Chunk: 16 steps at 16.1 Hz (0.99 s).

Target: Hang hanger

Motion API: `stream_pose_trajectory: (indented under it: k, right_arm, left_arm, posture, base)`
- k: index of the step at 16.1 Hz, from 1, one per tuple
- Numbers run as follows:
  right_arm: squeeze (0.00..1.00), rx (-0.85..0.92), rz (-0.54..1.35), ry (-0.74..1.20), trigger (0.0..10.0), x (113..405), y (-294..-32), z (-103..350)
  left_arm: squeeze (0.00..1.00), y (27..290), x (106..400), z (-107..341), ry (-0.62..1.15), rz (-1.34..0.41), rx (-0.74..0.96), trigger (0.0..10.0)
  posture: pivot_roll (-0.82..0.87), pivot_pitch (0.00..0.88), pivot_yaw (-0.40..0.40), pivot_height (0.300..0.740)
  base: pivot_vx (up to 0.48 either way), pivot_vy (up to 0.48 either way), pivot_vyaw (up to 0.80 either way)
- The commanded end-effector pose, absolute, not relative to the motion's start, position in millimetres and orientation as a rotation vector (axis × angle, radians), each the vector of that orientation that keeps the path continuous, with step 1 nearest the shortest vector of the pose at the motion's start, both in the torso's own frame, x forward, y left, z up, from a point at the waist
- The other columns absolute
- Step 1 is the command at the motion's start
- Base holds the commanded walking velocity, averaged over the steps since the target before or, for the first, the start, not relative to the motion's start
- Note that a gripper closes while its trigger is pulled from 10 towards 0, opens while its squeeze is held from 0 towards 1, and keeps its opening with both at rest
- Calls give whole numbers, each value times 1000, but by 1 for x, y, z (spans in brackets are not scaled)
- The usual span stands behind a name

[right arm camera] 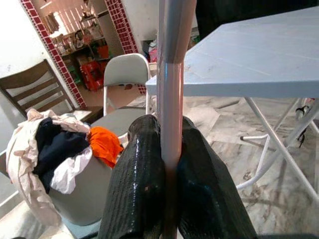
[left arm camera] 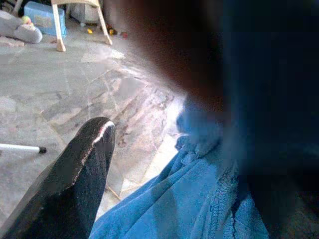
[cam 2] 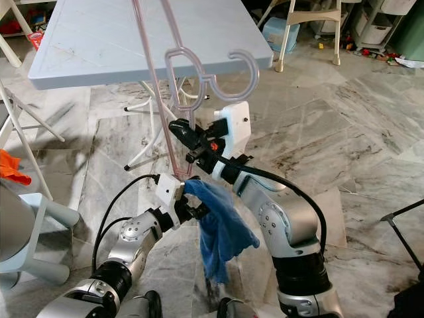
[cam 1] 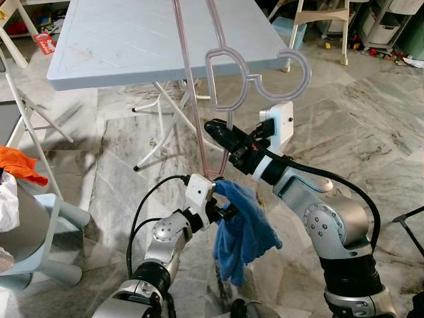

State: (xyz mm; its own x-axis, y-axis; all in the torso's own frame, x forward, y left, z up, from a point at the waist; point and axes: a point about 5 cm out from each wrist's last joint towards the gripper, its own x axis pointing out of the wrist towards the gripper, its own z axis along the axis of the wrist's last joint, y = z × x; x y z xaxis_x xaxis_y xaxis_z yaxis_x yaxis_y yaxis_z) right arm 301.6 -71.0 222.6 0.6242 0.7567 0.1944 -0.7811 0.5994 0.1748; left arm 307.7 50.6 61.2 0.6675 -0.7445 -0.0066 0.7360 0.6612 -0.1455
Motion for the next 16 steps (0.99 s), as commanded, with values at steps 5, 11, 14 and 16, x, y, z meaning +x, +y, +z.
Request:
stream_pose_trajectory:
  k: [5, 11, 14, 16]
  right_arm:
    - [0, 254, 856, -180, 10000, 304, -71, 230]
    - [0, 235, 669, -280, 10000, 318, -87, 238]
    - [0, 246, 556, -313, 10000, 325, -97, 238]
    - [0, 65, 472, -266, 10000, 332, -105, 221]
  left_arm:
    - [0, 48, 303, 59, 68, -845, -221, 0]
    - [0, 51, 304, 61, 60, -819, -263, 0]
    - [0, 53, 307, 65, 48, -784, -304, 0]
    - [0, 58, 314, 76, -6, -744, -341, 0]
  posture:
    - [-94, 176, -11, 740]
    - [-95, 175, -9, 740]
    - [-96, 177, -13, 740]
    - [-96, 178, -14, 740]
  base:
    - [0, 0, 0]
    - [0, 0, 0]
    - [0, 0, 0]
    - [0, 0, 0]
